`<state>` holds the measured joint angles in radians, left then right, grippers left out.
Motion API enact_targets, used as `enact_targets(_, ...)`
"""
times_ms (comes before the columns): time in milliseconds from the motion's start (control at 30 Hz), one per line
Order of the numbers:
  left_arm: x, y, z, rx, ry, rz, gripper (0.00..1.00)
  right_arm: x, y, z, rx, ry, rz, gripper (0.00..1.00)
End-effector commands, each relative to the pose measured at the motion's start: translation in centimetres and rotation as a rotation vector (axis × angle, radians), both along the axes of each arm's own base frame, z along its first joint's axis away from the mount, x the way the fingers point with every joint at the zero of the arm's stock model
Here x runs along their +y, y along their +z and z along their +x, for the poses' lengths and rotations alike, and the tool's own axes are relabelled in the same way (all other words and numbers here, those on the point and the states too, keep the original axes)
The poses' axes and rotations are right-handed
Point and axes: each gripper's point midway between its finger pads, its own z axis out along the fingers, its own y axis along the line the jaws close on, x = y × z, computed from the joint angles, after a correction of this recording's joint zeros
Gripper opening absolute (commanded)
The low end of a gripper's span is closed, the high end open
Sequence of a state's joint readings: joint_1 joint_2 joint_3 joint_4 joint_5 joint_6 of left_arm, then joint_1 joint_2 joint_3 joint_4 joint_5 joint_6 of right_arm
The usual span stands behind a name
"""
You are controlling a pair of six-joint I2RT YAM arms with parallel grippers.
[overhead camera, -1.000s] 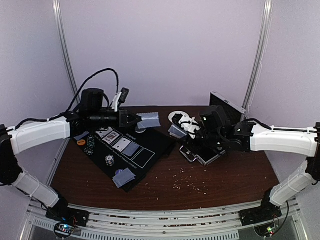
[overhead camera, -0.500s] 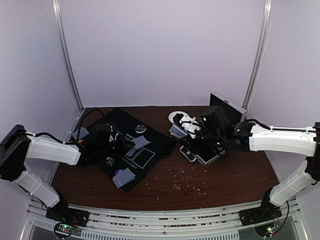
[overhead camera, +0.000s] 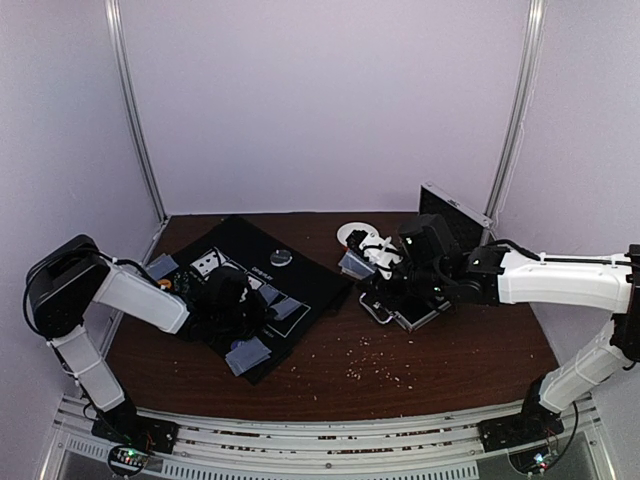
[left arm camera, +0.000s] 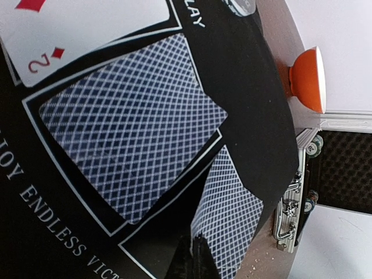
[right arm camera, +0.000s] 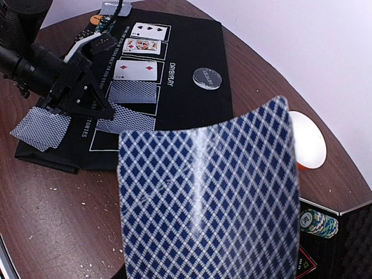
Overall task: Distribute texas hold em gaming equipment
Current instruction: Distribute the poker card in the community card area.
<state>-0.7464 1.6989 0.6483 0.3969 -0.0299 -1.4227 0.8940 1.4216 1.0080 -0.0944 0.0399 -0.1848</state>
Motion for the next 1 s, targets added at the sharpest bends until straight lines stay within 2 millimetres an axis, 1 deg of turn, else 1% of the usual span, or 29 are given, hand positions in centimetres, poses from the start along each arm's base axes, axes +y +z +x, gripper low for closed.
enact_targets(0, -1.1, 1.2, 0.3, -0.002, 0.026, -0.076, 0.0, 0.0, 0.7, 0.1, -0.016, 0.001, 0.021, 0.39)
enact_targets(67, -1.3, 1.1, 0.0, 0.016, 0.016, -0.069, 0.0, 0.0, 0.7, 0.0, -0.015, 0.004, 0.02, 0.39)
enact_targets(167, -1.5, 0.9, -0.6, 0.034, 0.003, -0.053, 0.08, 0.0, 0.8, 0.0, -0.016, 0.008, 0.021, 0.39)
enact_targets(333, -1.4, 0.9, -0.9, 0.052, 0.002, -0.042, 0.22, 0.2, 1.0, 0.0, -0.017, 0.014, 0.027, 0.39)
enact_targets(400, -1.3, 0.9, -1.1, 0.059, 0.001, -0.041, 0.24, 0.1, 1.1, -0.1, -0.018, 0.016, 0.026, 0.38)
enact_targets(567, -1.5, 1.1, -1.4, 0.065, -0.013, -0.05, 0.25, 0.2, 1.0, -0.1, -0.015, 0.019, 0.023, 0.39)
enact_targets(633, -1.5, 1.4, -1.4, 0.063, -0.018, -0.046, 0.27, 0.1, 0.9, -0.2, -0.011, 0.021, 0.019, 0.39)
enact_targets(767, -1.0, 1.7, -1.5, 0.056, -0.016, -0.022, 0.36, 0.2, 0.9, -0.5, -0.003, 0.033, 0.021, 0.39)
enact_targets(867, -0.7, 1.6, -1.8, 0.066, -0.026, 0.005, 0.42, 0.3, 0.7, -0.8, 0.011, 0.05, 0.019, 0.39)
enact_targets(967, -0.3, 2.3, -1.6, 0.04, -0.021, 0.036, 0.45, 0.5, 0.6, -1.0, 0.027, 0.064, 0.02, 0.39)
